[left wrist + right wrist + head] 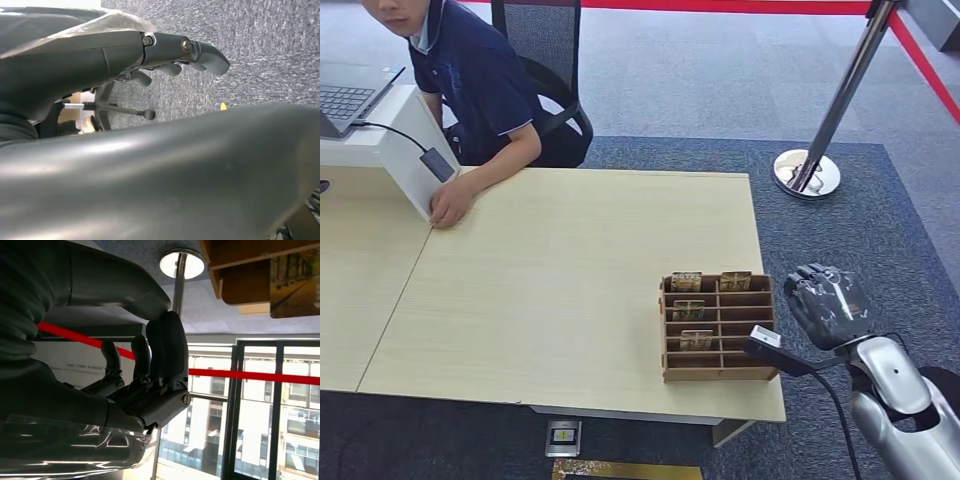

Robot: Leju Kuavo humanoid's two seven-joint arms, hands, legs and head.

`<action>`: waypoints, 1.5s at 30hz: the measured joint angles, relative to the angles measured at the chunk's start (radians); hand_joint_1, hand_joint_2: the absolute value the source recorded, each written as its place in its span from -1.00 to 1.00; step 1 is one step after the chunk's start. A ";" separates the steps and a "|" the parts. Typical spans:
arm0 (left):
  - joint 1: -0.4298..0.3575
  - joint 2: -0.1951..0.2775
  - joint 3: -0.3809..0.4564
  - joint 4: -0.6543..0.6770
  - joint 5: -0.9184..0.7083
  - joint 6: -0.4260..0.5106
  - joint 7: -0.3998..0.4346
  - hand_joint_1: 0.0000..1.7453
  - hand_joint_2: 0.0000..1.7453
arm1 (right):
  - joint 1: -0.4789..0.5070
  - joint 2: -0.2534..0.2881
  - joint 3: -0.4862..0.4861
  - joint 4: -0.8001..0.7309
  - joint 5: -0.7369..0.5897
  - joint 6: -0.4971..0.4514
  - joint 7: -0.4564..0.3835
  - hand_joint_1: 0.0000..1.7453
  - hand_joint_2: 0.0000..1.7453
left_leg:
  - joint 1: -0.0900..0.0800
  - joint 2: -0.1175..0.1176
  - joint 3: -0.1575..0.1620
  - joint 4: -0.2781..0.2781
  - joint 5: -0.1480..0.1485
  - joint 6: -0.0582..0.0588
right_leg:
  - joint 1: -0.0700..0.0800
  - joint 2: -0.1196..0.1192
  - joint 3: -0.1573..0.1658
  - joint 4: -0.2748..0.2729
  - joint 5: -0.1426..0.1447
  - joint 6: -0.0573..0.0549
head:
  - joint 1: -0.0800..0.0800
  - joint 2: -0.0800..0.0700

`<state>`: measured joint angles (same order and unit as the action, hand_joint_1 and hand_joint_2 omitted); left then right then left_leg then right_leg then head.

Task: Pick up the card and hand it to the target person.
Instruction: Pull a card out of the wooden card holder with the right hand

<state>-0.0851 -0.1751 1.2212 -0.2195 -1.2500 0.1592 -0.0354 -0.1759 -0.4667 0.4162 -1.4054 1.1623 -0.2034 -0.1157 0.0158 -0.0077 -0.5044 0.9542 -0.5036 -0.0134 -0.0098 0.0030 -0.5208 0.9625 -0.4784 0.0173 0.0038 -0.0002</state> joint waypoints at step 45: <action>-0.002 0.001 0.000 0.001 0.011 0.002 0.013 -1.00 -1.00 | -0.203 0.151 0.078 0.163 0.032 -0.018 -0.038 -0.23 1.00 | 0.000 0.000 0.002 0.000 0.002 0.000 | 0.000 0.000 0.002 0.001 0.001 0.000 | 0.000 0.000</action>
<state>-0.0876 -0.1740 1.2207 -0.2186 -1.2390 0.1615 -0.0225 -0.3788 -0.3152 0.4945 -1.2427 1.1945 -0.2215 -0.1534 0.0158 -0.0073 -0.5027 0.9543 -0.5018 -0.0134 -0.0097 0.0030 -0.5189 0.9636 -0.4772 0.0176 0.0038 -0.0001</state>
